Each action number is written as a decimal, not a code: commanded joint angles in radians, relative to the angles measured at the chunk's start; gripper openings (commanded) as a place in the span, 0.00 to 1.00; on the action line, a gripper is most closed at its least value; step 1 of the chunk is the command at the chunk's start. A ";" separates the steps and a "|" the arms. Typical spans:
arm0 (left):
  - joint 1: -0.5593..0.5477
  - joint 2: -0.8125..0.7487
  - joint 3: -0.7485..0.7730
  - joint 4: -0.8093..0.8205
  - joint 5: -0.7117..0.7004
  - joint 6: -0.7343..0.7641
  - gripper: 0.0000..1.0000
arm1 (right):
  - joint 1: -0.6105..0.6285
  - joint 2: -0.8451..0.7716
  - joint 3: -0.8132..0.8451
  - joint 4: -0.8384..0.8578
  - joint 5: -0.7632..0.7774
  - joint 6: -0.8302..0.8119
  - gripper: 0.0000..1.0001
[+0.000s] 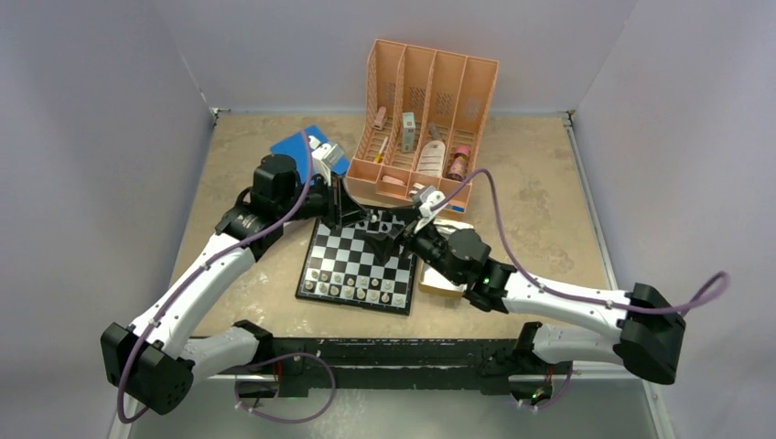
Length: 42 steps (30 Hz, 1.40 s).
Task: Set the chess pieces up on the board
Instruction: Pick up the chess piece from the storage box, then place the chess piece on the chessboard.
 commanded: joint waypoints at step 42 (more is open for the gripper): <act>-0.564 0.556 0.097 -0.179 -0.663 -0.095 0.00 | 0.004 -0.739 0.207 -0.573 0.385 0.107 0.99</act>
